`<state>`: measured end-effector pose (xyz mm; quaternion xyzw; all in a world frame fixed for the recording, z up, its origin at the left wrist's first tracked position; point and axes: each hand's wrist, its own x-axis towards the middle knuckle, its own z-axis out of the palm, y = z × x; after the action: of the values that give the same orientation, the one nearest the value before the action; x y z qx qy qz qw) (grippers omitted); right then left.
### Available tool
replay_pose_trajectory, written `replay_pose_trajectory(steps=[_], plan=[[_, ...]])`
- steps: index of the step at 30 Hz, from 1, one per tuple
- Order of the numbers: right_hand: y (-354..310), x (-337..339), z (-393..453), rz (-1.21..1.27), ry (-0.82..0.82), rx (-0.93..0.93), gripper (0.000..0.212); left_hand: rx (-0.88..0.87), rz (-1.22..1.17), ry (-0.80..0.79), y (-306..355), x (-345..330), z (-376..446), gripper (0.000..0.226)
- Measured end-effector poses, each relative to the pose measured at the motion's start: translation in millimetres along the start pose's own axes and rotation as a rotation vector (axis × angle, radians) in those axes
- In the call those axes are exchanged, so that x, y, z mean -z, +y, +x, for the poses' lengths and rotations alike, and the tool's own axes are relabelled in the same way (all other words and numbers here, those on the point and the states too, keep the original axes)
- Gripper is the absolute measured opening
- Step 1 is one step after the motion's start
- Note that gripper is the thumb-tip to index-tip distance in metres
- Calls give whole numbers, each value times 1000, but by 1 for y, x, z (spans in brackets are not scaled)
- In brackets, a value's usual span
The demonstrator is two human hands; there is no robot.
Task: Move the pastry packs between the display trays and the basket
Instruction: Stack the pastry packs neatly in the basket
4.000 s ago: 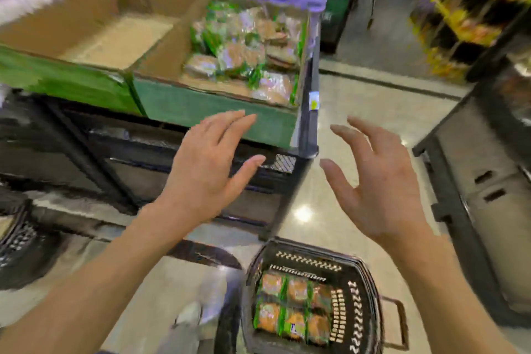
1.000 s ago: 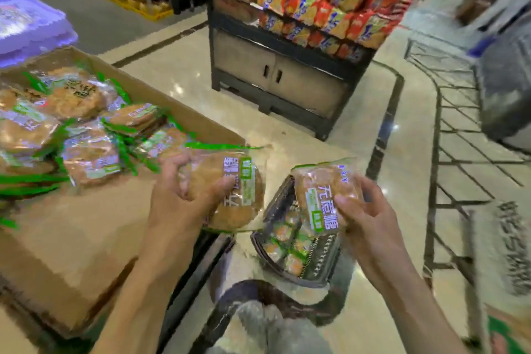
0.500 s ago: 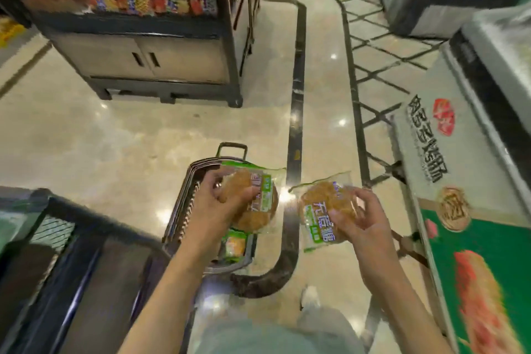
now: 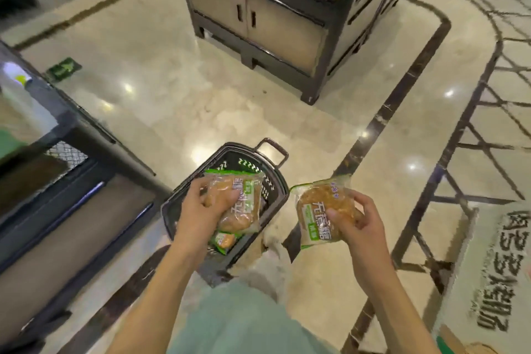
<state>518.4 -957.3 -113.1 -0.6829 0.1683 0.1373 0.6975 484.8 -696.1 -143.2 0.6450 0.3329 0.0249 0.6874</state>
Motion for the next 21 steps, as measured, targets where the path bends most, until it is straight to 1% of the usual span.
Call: replay_pose_trajectory(steps=[1,4,5,8,12,14,16,18,21], plan=[[-6,-5,20,-54,-41,-2,40,18,-22,42,-3,0,10,57],[-29,-22,71,-246,-191,7,40,58,-51,183,-12,-2,42,74],[-36,-28,88,-316,-251,28,40,60,-59,223,-11,-5,52,73],[-53,-46,142,-536,-425,80,42,71,-100,355,-7,-13,79,58],[-54,-85,210,-854,-681,114,47,98,-177,504,-17,-12,102,55],[-42,-109,243,-976,-801,103,48,115,-182,592,-31,-9,117,54],[-20,-133,276,-1071,-911,78,48,145,-164,669,-50,-11,133,57],[13,-155,309,-1174,-1006,62,47,186,-158,734,-72,-16,148,62],[78,-182,359,-1320,-1150,78,47,250,-161,805,-119,-29,179,59]])
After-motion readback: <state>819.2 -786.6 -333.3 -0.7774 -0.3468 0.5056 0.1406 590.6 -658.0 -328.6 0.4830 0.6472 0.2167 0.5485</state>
